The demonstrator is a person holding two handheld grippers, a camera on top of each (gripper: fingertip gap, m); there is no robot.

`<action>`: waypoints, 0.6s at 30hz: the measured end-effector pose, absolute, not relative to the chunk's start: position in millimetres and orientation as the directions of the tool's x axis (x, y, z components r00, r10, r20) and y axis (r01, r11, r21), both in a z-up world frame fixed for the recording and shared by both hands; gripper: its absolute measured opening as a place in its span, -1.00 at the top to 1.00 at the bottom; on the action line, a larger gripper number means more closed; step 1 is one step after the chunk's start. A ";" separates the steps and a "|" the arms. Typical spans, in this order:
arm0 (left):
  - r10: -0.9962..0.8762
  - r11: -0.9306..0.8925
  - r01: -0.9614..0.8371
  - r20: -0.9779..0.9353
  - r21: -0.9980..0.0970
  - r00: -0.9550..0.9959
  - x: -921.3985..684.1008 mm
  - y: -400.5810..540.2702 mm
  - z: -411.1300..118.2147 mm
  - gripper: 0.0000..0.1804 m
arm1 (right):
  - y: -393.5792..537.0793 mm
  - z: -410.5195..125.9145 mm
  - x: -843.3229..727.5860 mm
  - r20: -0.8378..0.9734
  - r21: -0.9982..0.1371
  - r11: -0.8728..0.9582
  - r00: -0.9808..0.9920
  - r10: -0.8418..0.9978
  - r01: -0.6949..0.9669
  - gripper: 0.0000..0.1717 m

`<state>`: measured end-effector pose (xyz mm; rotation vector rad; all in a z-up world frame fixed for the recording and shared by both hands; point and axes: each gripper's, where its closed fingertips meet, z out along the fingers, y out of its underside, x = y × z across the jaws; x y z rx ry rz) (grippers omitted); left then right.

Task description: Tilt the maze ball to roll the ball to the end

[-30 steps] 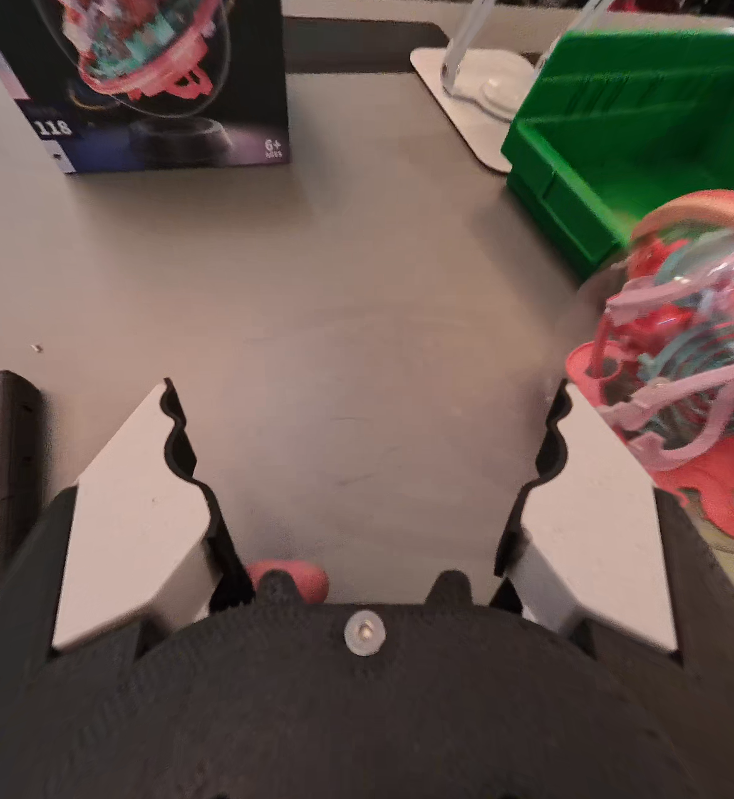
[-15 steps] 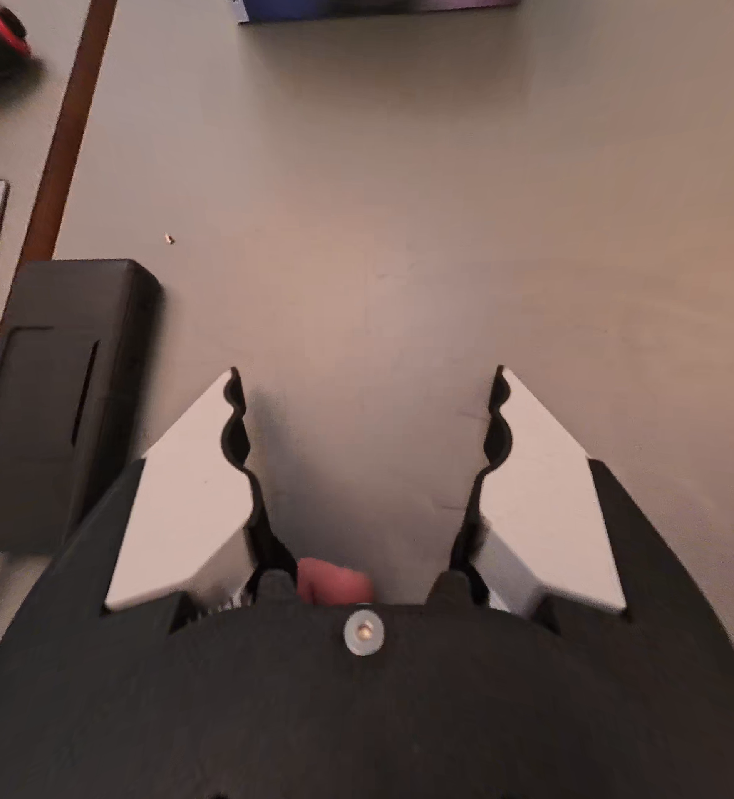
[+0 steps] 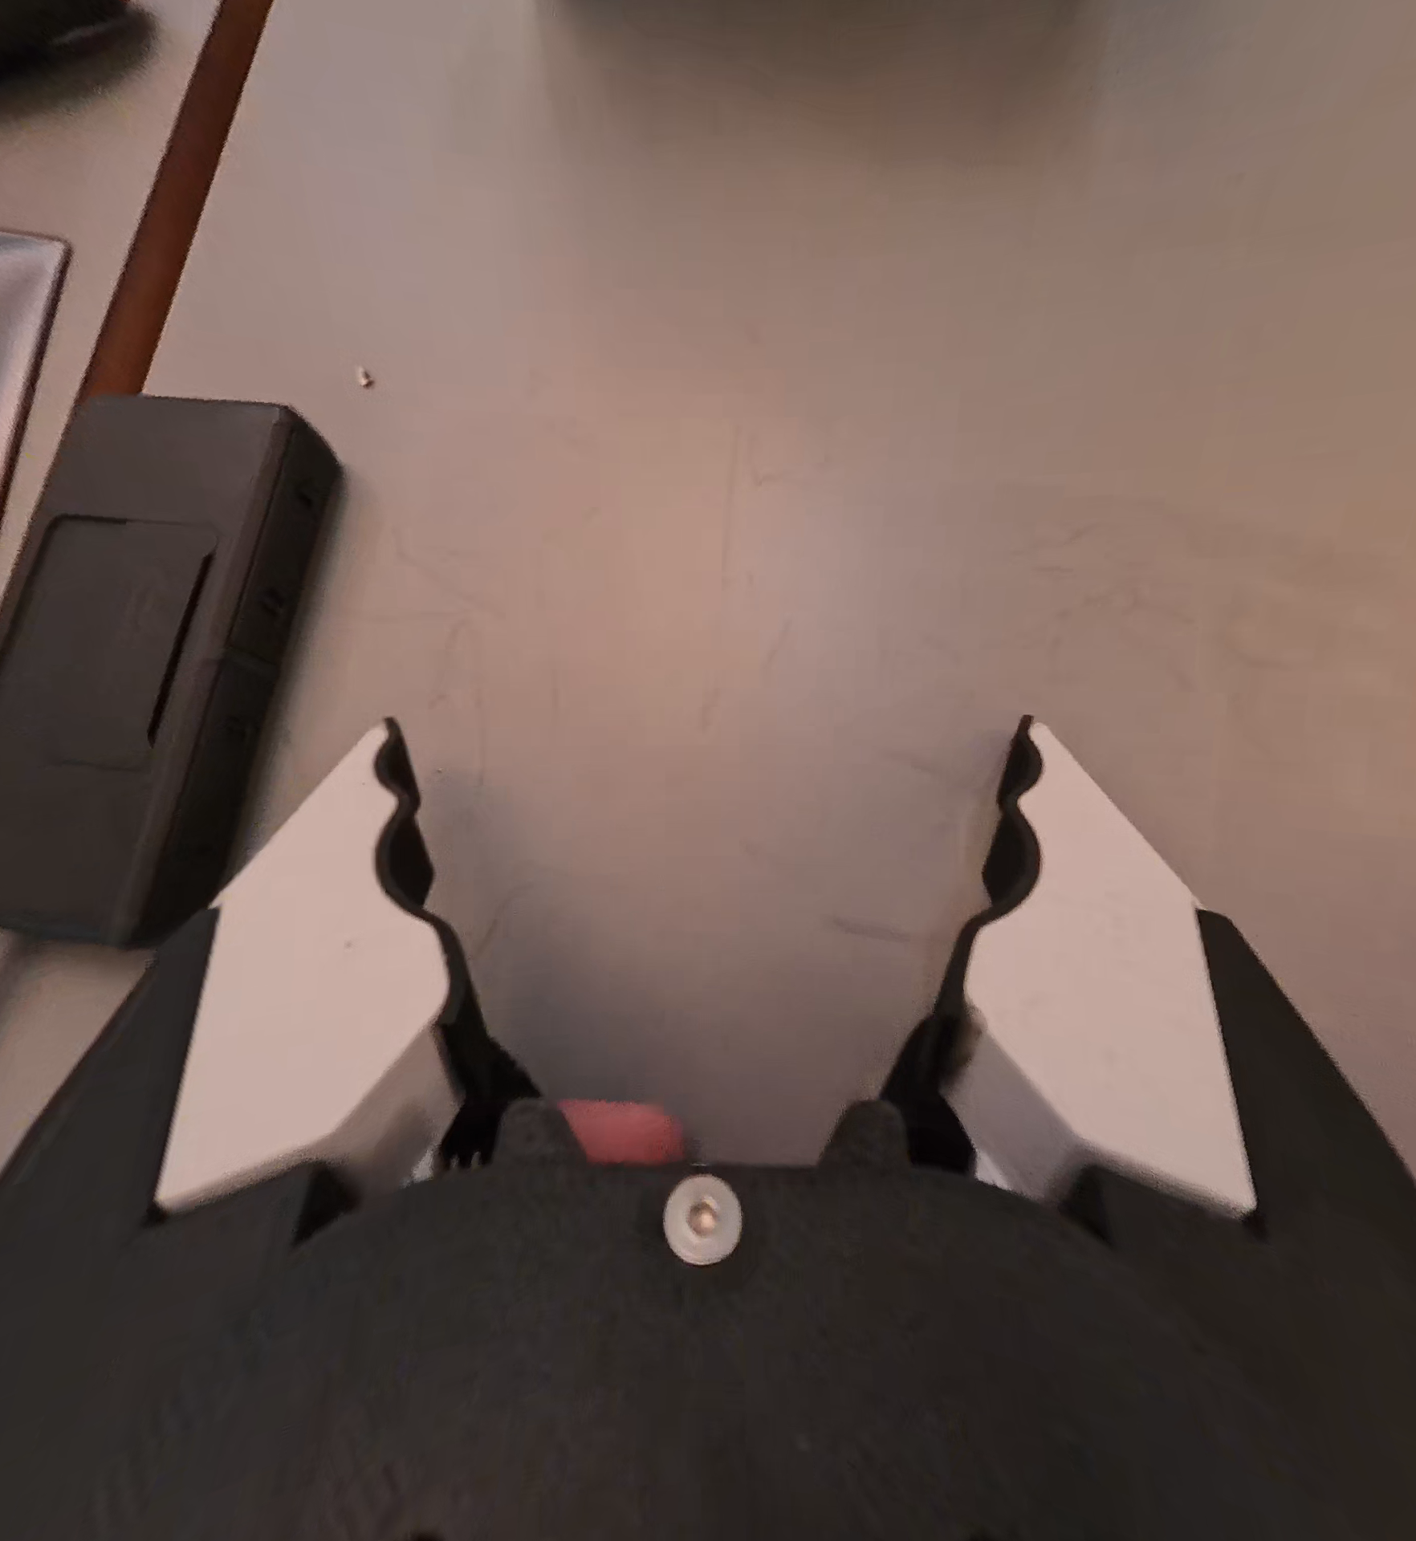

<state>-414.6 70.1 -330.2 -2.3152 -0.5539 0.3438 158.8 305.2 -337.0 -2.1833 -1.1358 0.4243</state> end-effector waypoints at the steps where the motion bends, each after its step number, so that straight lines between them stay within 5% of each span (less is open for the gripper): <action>1: 0.456 -0.655 0.278 -0.075 -0.703 0.887 -412.4 74.3 -330.3 -0.42 | 304.2 -337.3 158.4 0.002 -0.665 -0.433 0.581 0.814 0.608 -0.80; 10: 0.411 -0.662 0.241 -0.076 -0.710 0.908 -400.7 80.3 -329.2 -0.33 | 300.6 -337.0 156.4 0.001 -0.674 -0.421 0.571 0.821 0.607 -0.81; 15: 0.348 -0.692 0.160 -0.132 -0.704 0.928 -394.3 92.8 -328.2 -0.55 | 298.5 -334.4 158.3 0.001 -0.672 -0.424 0.573 0.819 0.608 -0.81; 18: 0.258 -0.689 0.147 -0.050 -0.709 0.965 -383.8 106.1 -329.8 -0.19 | 299.5 -334.7 158.3 0.003 -0.674 -0.422 0.573 0.819 0.607 -0.81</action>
